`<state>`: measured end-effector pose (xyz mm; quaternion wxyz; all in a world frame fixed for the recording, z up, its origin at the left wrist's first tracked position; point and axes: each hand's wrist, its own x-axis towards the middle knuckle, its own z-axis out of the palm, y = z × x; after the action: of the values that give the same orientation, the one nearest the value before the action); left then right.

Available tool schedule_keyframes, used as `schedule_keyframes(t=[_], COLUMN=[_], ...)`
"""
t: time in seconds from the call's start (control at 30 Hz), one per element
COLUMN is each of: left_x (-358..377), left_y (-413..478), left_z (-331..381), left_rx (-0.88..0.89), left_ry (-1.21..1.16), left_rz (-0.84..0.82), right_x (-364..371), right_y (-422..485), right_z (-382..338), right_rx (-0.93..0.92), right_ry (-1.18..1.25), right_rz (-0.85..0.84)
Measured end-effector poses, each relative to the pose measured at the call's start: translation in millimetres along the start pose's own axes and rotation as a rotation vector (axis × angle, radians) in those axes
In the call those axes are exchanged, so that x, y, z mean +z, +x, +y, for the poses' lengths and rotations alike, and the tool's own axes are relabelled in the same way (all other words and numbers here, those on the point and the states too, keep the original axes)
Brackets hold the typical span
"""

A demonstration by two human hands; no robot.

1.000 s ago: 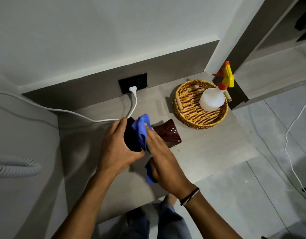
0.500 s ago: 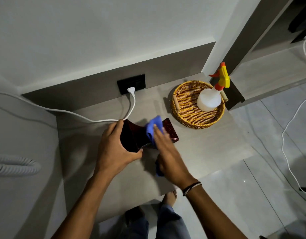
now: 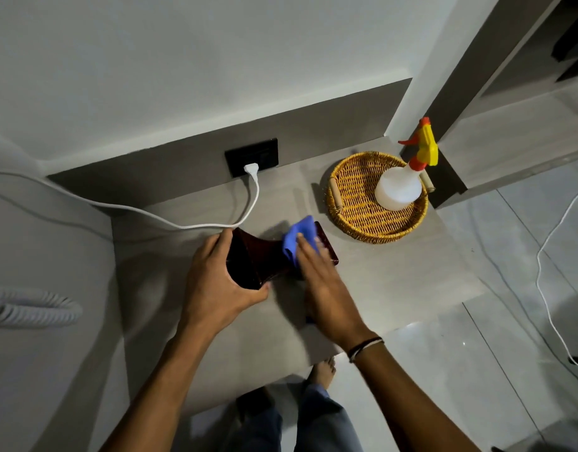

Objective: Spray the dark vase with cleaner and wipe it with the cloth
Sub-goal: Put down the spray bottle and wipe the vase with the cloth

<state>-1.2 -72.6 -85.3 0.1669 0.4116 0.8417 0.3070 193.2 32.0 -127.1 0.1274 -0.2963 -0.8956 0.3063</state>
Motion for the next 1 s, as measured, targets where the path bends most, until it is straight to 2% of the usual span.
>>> schedule_keyframes(t=[0.03, 0.1, 0.2, 0.27, 0.33, 0.43, 0.53, 0.63, 0.77, 0.87, 0.93, 1.0], left_x=[-0.7, -2.9, -7.4, -13.4, -16.8, -22.9, -29.1, -27.2, -20.0, -15.8, -13.0, -10.9], left_y=[-0.6, 1.1, 7.5, 8.0, 7.4, 5.3, 3.1, 1.9, 5.9, 9.2, 10.1, 9.7], left_z=[0.6, 2.5, 2.1, 3.9, 4.2, -0.2, -5.0, -5.5, 0.6, 11.8, 18.3, 19.8], left_rx=[-0.003, -0.027, -0.227, -0.375, -0.431, -0.414, -0.279, -0.113, -0.029, 0.000, 0.001, -0.003], left_ry=[-0.008, -0.021, -0.153, -0.238, -0.195, -0.148, -0.225, -0.111, -0.053, -0.021, -0.016, -0.017], left_rz=[-0.002, 0.002, 0.006, 0.013, 0.002, -0.153, -0.308, -0.377, -0.192, -0.119, -0.106, -0.099], right_x=[-6.0, -17.4, -26.1, -24.0, -21.0, -20.4, -22.0, -24.5, -28.7, -17.8, -3.7, 5.1], right_y=[1.0, 5.3, 10.4, 12.2, 14.9, 25.4, 40.0, 49.4, 46.4, 30.4, 16.7, 8.9], right_z=[13.6, 29.5, 33.3, 28.3, 24.7, 19.2, 22.3, 25.1, 14.3, -14.5, -43.0, -66.0], right_rx=[0.079, 0.231, 0.530, 0.702, 0.787, 0.833, 0.808, 0.776, 0.586, 0.329, 0.149, 0.019], right_ry=[-0.029, 0.063, 0.541, 0.885, 1.079, 1.120, 1.080, 0.984, 0.621, 0.365, 0.305, 0.376], right_rz=[-0.007, 0.030, 0.220, 0.249, 0.255, 0.257, 0.269, 0.271, 0.295, 0.158, 0.054, 0.054])
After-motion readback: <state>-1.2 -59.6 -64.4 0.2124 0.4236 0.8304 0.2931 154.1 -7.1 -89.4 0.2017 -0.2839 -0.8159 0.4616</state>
